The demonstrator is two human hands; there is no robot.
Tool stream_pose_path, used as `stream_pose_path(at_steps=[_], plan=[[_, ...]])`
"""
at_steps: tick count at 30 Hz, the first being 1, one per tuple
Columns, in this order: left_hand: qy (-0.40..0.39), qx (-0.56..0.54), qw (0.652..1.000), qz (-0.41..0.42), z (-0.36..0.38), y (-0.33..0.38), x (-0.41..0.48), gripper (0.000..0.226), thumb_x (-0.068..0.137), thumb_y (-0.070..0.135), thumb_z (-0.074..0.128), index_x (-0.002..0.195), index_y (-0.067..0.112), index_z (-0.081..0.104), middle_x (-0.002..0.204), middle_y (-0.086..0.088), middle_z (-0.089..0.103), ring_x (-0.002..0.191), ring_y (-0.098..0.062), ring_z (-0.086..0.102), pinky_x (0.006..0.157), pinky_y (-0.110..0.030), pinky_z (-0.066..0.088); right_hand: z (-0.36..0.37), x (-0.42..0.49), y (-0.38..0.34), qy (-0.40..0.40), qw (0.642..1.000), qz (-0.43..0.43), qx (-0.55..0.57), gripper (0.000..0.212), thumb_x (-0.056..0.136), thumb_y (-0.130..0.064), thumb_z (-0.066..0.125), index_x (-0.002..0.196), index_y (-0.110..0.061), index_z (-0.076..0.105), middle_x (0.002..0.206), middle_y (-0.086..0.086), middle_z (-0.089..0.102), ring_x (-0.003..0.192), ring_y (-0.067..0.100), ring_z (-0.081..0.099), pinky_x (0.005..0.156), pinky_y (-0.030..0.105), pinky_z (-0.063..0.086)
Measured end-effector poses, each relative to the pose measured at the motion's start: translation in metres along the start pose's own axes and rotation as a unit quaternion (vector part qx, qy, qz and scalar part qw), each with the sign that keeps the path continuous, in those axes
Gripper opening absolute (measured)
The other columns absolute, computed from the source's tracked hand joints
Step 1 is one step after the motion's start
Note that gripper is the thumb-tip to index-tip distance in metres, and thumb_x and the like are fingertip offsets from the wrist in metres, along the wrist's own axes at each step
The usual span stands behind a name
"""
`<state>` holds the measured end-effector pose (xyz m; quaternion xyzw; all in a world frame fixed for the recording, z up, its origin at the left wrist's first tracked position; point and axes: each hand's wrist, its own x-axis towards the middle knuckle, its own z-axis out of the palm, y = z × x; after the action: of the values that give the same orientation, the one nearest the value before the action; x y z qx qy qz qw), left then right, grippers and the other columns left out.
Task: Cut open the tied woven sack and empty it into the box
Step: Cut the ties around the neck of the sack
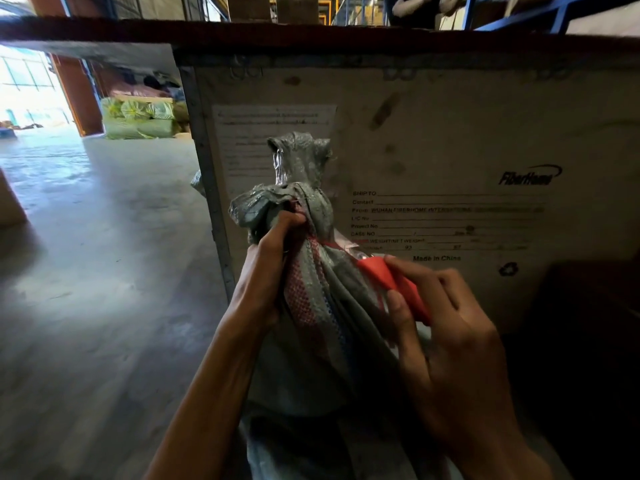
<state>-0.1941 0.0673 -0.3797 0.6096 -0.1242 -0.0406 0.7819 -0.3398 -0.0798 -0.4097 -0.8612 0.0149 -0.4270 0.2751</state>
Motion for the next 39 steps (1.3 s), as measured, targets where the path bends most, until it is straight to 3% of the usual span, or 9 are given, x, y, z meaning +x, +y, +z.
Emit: stream_pose_path(at_steps=[2,6,9,18,24,32,39], plan=[[-0.004,-0.004,1.0,0.002,0.002,0.002,-0.003,0.024,0.09,0.038,0.062,0.099,0.018,0.07,0.072,0.003,0.077,0.068,-0.01,0.073,0.067,-0.031,0.057,-0.001,-0.001,-0.001,-0.005,1.0,-0.006,-0.004,0.033,0.097,-0.036,0.051,0.129,-0.035,0.058,0.102,-0.005,0.057,0.087,0.018,0.061,0.074,0.042,0.054],[0.001,-0.005,0.998,-0.064,0.002,0.003,-0.008,0.043,0.077,0.046,0.074,0.106,0.014,0.074,0.093,-0.012,0.079,0.086,-0.028,0.075,0.078,-0.04,0.06,0.0,-0.002,-0.003,-0.01,1.0,-0.011,-0.011,0.033,0.095,-0.035,0.054,0.127,-0.03,0.062,0.102,-0.003,0.059,0.089,0.017,0.06,0.075,0.042,0.054],[0.014,-0.025,0.996,-0.089,0.003,0.007,-0.012,0.041,0.075,0.038,0.08,0.106,0.012,0.075,0.082,-0.01,0.076,0.071,-0.023,0.073,0.067,-0.033,0.056,0.0,-0.001,-0.006,-0.003,0.999,-0.018,-0.027,0.034,0.094,-0.035,0.056,0.127,-0.029,0.063,0.101,-0.002,0.059,0.087,0.018,0.059,0.073,0.041,0.054],[0.055,-0.02,0.997,-0.059,0.009,0.02,-0.023,0.015,0.084,0.023,0.076,0.095,0.013,0.076,0.087,-0.01,0.081,0.067,-0.016,0.076,0.059,-0.027,0.059,-0.006,-0.003,-0.008,-0.006,0.996,-0.033,-0.079,0.035,0.089,-0.035,0.059,0.124,-0.033,0.062,0.096,-0.004,0.059,0.08,0.011,0.05,0.069,0.031,0.045],[0.057,-0.025,0.998,-0.029,0.014,0.021,-0.029,0.007,0.087,0.022,0.073,0.091,0.016,0.075,0.08,-0.004,0.081,0.067,-0.014,0.077,0.057,-0.025,0.059,-0.008,-0.004,-0.008,-0.012,0.996,-0.03,-0.083,0.034,0.09,-0.037,0.057,0.123,-0.036,0.061,0.092,-0.007,0.056,0.082,0.016,0.057,0.071,0.036,0.049],[0.064,-0.019,0.998,-0.008,0.021,0.016,-0.032,0.008,0.086,0.024,0.075,0.092,0.018,0.076,0.089,-0.004,0.081,0.085,-0.019,0.078,0.08,-0.035,0.062,-0.006,-0.004,-0.006,-0.015,0.997,-0.014,-0.08,0.035,0.092,-0.038,0.054,0.126,-0.035,0.061,0.098,-0.003,0.06,0.087,0.019,0.06,0.075,0.038,0.05],[0.071,-0.024,0.997,-0.008,0.024,0.015,-0.031,0.007,0.087,0.023,0.073,0.093,0.019,0.075,0.09,-0.005,0.081,0.087,-0.021,0.078,0.081,-0.036,0.063,-0.002,-0.009,-0.001,0.02,0.996,-0.015,-0.087,0.037,0.089,-0.031,0.062,0.125,-0.024,0.065,0.103,0.001,0.06,0.092,0.022,0.059,0.074,0.037,0.05]])
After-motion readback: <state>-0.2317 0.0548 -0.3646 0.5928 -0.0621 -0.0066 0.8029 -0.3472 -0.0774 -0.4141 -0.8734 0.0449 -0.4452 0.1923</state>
